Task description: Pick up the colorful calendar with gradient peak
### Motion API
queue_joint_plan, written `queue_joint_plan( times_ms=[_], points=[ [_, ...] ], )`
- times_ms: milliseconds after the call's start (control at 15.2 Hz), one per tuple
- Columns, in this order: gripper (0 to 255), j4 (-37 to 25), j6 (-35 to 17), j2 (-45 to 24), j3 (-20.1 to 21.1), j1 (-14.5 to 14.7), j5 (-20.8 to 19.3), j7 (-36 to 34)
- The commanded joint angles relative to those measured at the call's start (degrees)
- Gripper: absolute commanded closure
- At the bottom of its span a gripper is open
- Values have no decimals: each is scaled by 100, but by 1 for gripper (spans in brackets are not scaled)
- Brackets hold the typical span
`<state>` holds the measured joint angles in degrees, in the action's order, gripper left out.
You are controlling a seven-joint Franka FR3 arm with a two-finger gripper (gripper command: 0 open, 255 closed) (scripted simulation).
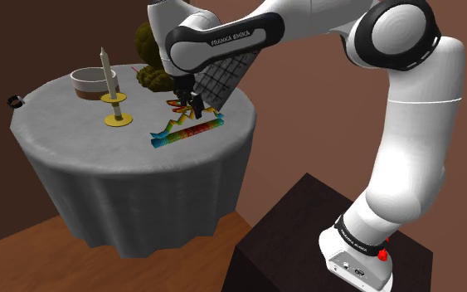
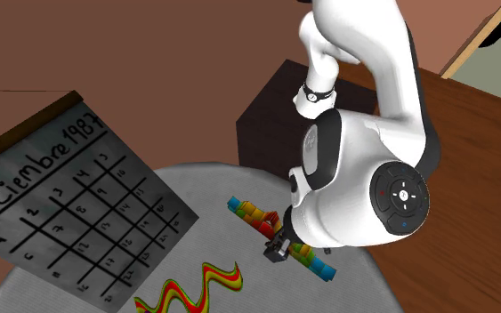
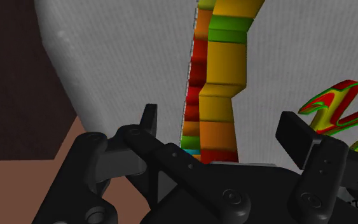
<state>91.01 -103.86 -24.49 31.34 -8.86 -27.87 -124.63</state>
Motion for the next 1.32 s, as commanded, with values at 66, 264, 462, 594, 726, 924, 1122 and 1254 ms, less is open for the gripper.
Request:
queue_joint_plan(
  times_ms=[66, 264, 462, 594, 726, 924, 1122, 1254],
  points=[
    [0, 93, -164, -98, -35, 17, -65, -113],
    [0, 196, -315, -166, -58, 20, -117, -177],
    [255, 185, -309, -171, -58, 24, -119, -177],
    [255, 185, -308, -171, -58, 24, -119, -177],
    [255, 184, -308, -172, -58, 25, -119, -177],
    [255, 183, -307, -171, -58, 24, -119, -175],
    [255, 158, -257, -138, -48, 18, -97, -152],
    [255, 75, -139, -88, -31, 17, -57, -102]
  ],
)
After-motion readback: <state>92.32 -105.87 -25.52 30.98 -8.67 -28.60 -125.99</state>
